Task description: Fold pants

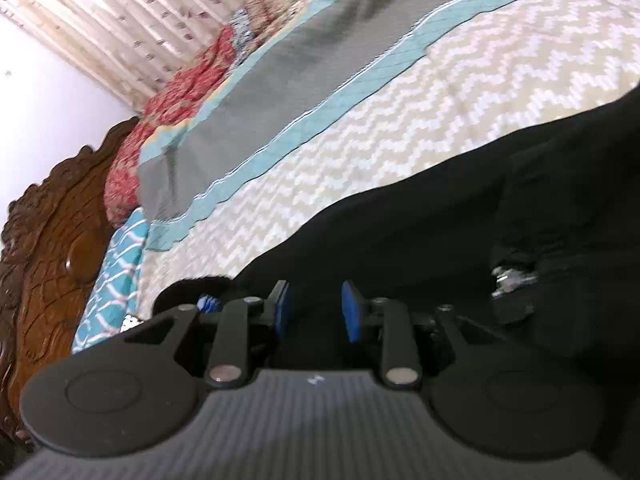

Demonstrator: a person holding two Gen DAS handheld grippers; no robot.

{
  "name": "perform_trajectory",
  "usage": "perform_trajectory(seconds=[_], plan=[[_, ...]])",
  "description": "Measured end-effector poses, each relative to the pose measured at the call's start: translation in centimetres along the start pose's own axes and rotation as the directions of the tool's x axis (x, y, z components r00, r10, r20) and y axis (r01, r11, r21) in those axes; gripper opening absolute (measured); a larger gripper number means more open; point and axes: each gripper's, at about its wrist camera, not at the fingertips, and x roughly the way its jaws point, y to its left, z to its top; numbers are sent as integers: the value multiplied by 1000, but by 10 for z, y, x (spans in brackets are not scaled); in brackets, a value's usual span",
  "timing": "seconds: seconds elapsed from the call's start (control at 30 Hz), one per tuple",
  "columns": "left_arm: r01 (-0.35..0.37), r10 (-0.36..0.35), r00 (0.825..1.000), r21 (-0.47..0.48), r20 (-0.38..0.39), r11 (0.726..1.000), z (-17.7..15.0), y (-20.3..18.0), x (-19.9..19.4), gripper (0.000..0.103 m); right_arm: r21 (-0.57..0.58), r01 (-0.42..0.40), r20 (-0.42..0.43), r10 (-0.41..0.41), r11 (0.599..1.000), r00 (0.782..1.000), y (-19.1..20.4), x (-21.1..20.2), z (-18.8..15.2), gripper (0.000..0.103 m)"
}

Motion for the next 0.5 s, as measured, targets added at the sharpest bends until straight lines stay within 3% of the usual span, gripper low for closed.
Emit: perform_trajectory(seconds=[0.1,0.17,0.23,0.3,0.33,0.4,0.47,0.5], plan=[[-99,105,994,-173,27,980,-1,46,-21,80,-48,-60,-48,58,997,997,17,14,3,36],[-138,150,989,-339,9,931,-7,85,-29,80,-97,-94,-88,86,991,992,34,30,3,44],[-161,175,984,-494,-19,854,-15,119,-31,77,-133,-110,-121,94,985,988,51,45,4,47],[-160,187,982,-553,-8,818,-21,137,-30,77,-170,-110,-135,88,979,987,68,61,8,47],[-175,202,979,-542,-9,822,-20,136,-25,77,-178,-116,-139,92,977,986,73,66,10,47],[-193,207,978,-474,-24,859,-21,127,-18,79,-152,-133,-161,108,979,981,80,78,16,49],[-167,167,985,-406,-36,899,-25,114,-11,80,-101,-153,-205,130,983,970,90,96,20,64],[-153,150,988,-380,-38,912,-28,105,-12,80,-88,-159,-225,135,983,965,93,103,20,65]])
